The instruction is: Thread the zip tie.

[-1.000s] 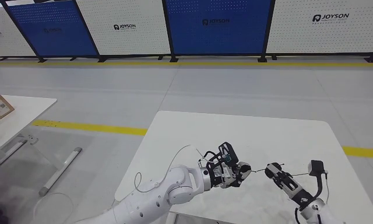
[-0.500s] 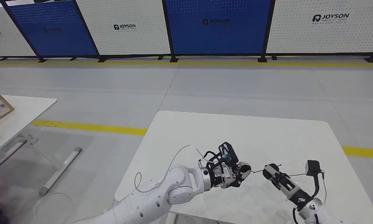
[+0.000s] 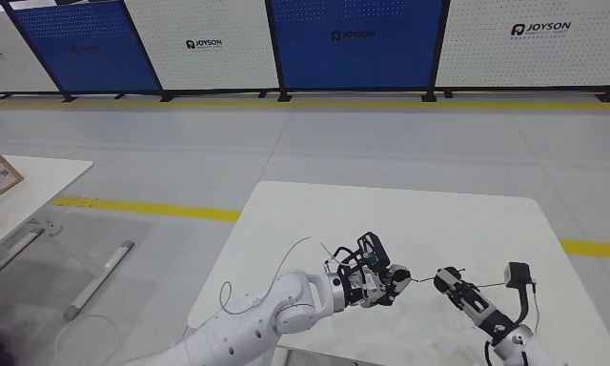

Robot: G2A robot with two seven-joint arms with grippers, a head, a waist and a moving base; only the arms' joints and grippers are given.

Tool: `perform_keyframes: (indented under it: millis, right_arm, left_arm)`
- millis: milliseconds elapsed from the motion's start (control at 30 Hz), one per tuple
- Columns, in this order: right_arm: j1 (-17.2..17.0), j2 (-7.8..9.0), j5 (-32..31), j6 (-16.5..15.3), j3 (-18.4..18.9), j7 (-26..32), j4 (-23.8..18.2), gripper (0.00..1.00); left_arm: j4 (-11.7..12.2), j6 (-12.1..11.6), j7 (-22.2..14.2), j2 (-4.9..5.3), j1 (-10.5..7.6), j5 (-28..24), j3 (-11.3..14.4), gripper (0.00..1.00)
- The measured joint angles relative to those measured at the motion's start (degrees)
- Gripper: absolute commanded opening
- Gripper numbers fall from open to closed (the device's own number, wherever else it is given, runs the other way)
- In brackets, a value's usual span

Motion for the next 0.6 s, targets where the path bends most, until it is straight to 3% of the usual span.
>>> perform_keyframes:
  millis: [600]
  right_arm:
    - [1.6,-0.49,-0.1,1.0,-0.5,1.0,1.4,0.0]
  left_arm:
    - [0.0,0.0,0.0,0.0,0.0,0.0,0.0,0.0]
